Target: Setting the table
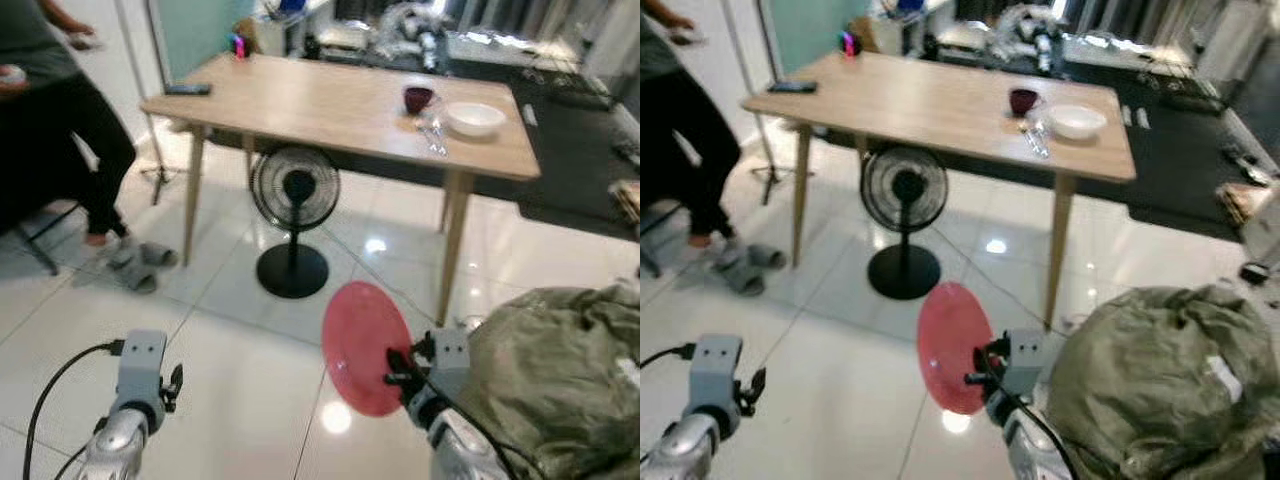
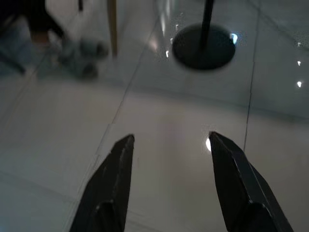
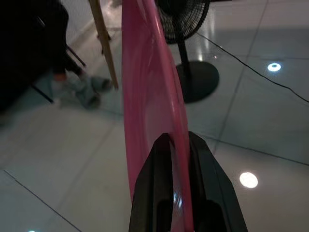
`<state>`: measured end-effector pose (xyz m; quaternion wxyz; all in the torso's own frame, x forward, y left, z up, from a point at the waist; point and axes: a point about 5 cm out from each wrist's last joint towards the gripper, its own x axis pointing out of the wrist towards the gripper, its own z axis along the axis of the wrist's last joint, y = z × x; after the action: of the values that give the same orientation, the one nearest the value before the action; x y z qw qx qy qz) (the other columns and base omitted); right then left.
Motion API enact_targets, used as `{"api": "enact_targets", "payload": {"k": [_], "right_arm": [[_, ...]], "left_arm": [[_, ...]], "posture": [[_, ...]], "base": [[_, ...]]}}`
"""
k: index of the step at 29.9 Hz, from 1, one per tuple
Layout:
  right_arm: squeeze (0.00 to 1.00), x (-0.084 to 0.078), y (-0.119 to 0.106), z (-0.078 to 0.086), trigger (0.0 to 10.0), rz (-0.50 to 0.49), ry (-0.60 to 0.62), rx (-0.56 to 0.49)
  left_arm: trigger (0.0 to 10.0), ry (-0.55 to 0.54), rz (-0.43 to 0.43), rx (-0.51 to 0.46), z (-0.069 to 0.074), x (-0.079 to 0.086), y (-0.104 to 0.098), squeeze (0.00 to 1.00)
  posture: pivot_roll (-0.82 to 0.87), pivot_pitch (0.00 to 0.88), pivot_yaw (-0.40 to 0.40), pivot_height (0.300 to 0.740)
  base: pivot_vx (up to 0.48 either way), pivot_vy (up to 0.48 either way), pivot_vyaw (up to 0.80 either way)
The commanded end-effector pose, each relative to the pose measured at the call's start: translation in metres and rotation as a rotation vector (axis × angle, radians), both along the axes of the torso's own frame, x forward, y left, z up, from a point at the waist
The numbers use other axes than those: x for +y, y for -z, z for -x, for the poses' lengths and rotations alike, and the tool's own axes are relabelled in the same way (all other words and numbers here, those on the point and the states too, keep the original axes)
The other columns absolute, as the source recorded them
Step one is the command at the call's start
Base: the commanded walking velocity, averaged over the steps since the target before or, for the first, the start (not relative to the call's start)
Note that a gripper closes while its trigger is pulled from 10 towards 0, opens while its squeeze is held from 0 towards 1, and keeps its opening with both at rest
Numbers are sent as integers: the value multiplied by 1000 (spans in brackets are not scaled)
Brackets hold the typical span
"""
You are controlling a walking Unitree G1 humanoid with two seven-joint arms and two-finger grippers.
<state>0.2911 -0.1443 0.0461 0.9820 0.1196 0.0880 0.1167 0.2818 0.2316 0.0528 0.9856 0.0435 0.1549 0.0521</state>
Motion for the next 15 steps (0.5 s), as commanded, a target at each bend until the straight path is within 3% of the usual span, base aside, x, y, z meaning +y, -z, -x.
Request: {"api": "enact_targets", "payload": {"k": [1,5,15], "right_arm": [[0,-5,-10,-5,10000,-9,26,-30],[0,-2,-35,-15,10000,-33,30,-109],[0,10,-88,-28,10000,-103,27,-257]], "left_arm": [[10000,23,30,-40,-7,-9,-13,0],[10000,55,83,-112,-20,-21,-43,0],[10000,86,82,-348,-37,-38,-116,0]], "posture": [[32,0,84,740],[33,0,84,740],[33,0,87,740]], "base": [[0,0,-781],[0,0,-780],[0,0,-781]]}}
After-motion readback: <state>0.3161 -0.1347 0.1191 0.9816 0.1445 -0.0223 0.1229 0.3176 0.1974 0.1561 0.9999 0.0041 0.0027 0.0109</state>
